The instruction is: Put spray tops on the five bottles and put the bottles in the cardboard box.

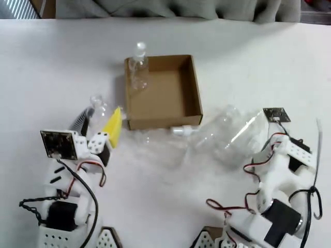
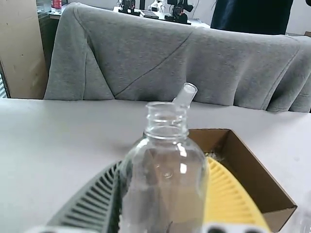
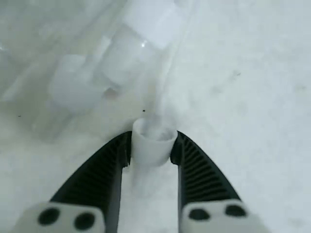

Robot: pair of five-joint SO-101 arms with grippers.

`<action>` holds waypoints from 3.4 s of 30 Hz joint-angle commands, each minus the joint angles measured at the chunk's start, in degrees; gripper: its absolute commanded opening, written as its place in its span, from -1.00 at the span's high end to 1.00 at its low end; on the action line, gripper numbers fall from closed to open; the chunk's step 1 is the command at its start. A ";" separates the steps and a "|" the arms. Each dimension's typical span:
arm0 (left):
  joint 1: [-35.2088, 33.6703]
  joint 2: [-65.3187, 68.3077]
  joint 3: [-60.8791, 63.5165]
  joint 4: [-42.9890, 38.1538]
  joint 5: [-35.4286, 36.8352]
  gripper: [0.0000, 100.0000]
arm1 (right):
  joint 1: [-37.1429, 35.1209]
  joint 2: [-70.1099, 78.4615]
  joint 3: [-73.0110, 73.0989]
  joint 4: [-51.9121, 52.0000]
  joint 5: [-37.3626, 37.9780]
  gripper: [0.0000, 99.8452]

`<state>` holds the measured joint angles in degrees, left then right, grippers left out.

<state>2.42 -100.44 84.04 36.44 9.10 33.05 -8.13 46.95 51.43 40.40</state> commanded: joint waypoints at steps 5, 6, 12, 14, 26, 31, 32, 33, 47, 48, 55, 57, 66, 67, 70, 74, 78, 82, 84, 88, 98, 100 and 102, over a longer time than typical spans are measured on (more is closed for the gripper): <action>-0.48 -0.57 -0.18 -1.49 -0.26 0.96 | 12.00 1.45 -16.09 9.10 21.10 0.97; -0.48 -0.57 -0.18 -1.49 -0.26 0.96 | 13.32 1.45 -18.90 11.47 25.14 0.97; -0.40 -0.57 -0.18 -1.23 -0.26 0.96 | 21.76 1.98 -33.49 22.90 49.49 0.96; -0.48 -0.57 -0.18 -1.32 -0.26 0.96 | 23.96 1.80 -34.20 24.92 57.93 0.96; -0.31 -0.57 -0.18 -1.23 -0.26 0.96 | 30.29 2.07 -17.93 1.71 88.09 0.66; -0.48 -0.57 -0.18 -1.23 -0.26 0.96 | 30.11 1.63 -7.03 -15.78 87.91 0.40; -0.40 -0.57 -0.18 -1.14 -0.26 0.96 | 30.29 1.45 -6.15 -17.10 87.91 0.41; -0.22 -0.57 -0.18 -1.14 -0.26 0.96 | 30.55 1.45 -5.98 -17.63 87.65 0.42; -0.04 -0.57 -0.18 -1.14 -0.26 0.96 | 39.60 -5.32 -14.07 0.84 32.09 0.94; -0.04 -0.57 -0.18 -1.14 -0.26 0.96 | 40.22 -4.79 -13.98 0.66 30.24 0.94; -0.40 -0.57 -0.18 -1.14 -0.26 0.96 | 40.13 4.79 -14.15 -12.09 8.88 0.94; -0.48 -0.57 -0.18 -1.14 -0.26 0.96 | 38.55 9.10 -14.15 -17.98 4.66 0.93; -0.22 -0.57 -0.18 -1.14 -0.26 0.96 | 33.36 20.44 -21.63 -25.63 -9.67 0.94; -0.22 -0.57 -0.18 -1.14 -0.26 0.96 | 32.40 20.70 -22.68 -25.01 -9.85 0.94; -0.04 -0.57 -0.18 -1.14 -0.26 0.96 | 28.97 22.11 -25.85 -23.78 -12.66 0.94; -0.13 -0.57 -0.18 -1.14 -0.26 0.96 | 24.57 24.22 -29.71 -23.78 -15.91 0.94; -0.04 -0.57 -0.18 -1.14 -0.26 0.96 | 21.49 24.66 -32.79 -22.11 -19.60 0.93; -0.13 -0.57 -0.18 -1.32 -0.26 0.96 | 17.45 24.66 -37.98 -13.67 -20.84 0.93; -0.13 -0.57 -0.18 -1.41 -0.26 0.96 | 15.34 24.66 -40.79 -8.48 -21.71 0.93; -0.40 -0.57 -0.18 -1.49 -0.26 0.96 | 13.49 24.31 -46.77 2.24 -25.14 0.94; -0.48 -0.57 -0.18 -1.49 -0.44 0.96 | 19.47 12.44 -38.42 11.74 -30.77 0.75; -0.48 -0.57 -0.09 -1.49 -0.53 0.96 | 19.38 10.59 -35.52 9.10 -30.77 0.64; -0.48 -0.57 -0.09 -1.41 -0.53 0.96 | 19.21 9.54 -33.05 5.58 -30.95 0.67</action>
<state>2.51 -100.44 84.40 36.44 9.10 51.87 5.93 12.48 61.01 10.15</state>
